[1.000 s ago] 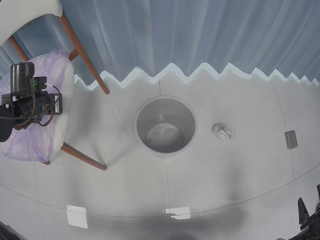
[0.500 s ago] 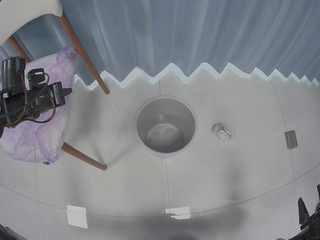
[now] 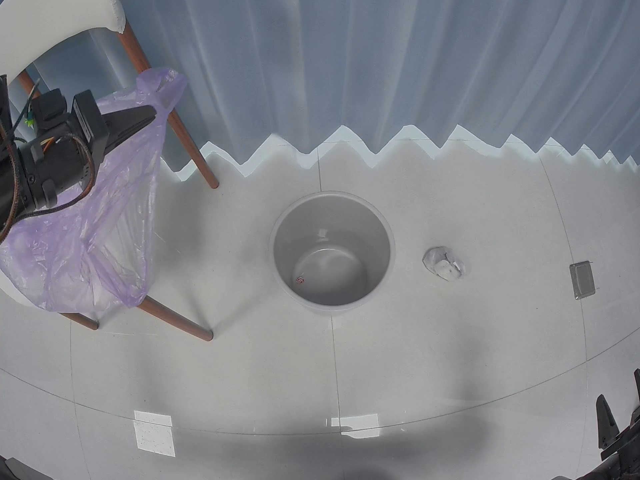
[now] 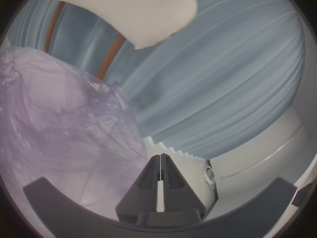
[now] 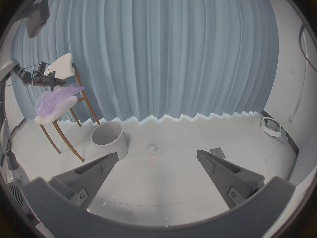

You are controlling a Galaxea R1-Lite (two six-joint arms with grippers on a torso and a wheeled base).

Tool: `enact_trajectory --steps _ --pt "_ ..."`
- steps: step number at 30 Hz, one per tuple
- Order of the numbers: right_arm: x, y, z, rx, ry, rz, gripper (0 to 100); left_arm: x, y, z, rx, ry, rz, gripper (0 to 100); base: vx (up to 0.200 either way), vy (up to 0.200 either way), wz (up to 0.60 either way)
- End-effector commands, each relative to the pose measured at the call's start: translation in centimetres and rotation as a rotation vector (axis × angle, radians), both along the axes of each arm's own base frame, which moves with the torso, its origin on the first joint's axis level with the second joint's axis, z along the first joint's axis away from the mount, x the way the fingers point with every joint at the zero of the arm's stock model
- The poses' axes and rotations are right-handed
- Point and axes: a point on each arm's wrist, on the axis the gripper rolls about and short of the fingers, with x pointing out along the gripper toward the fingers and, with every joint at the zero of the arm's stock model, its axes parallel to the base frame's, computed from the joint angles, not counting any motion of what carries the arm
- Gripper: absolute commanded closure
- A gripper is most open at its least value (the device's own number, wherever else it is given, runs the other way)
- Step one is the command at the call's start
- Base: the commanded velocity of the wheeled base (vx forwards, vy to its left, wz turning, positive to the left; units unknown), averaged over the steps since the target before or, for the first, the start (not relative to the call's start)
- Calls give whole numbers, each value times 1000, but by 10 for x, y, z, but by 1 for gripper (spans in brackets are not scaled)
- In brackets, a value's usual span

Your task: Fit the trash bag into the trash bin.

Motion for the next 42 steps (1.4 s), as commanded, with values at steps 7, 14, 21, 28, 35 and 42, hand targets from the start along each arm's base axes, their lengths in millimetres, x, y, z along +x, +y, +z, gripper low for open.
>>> enact_trajectory --steps 7,14,21,28,35,42 --pt "0 0 -5 0 1 0 0 -23 -59 9 -38 -72 -323 100 0 0 0" --pt "0 0 -5 1 1 0 0 -26 -81 7 -33 -58 -402 100 0 0 0" --pt "0 0 -5 6 1 0 0 16 21 -48 746 -109 107 100 0 0 0" --pt "0 0 -5 6 1 0 0 14 15 -30 786 -78 214 100 0 0 0" --pt "0 0 -5 6 1 0 0 14 11 -31 793 -65 191 100 0 0 0" --pt "0 0 -5 6 1 0 0 19 -10 -27 801 -96 155 100 0 0 0"
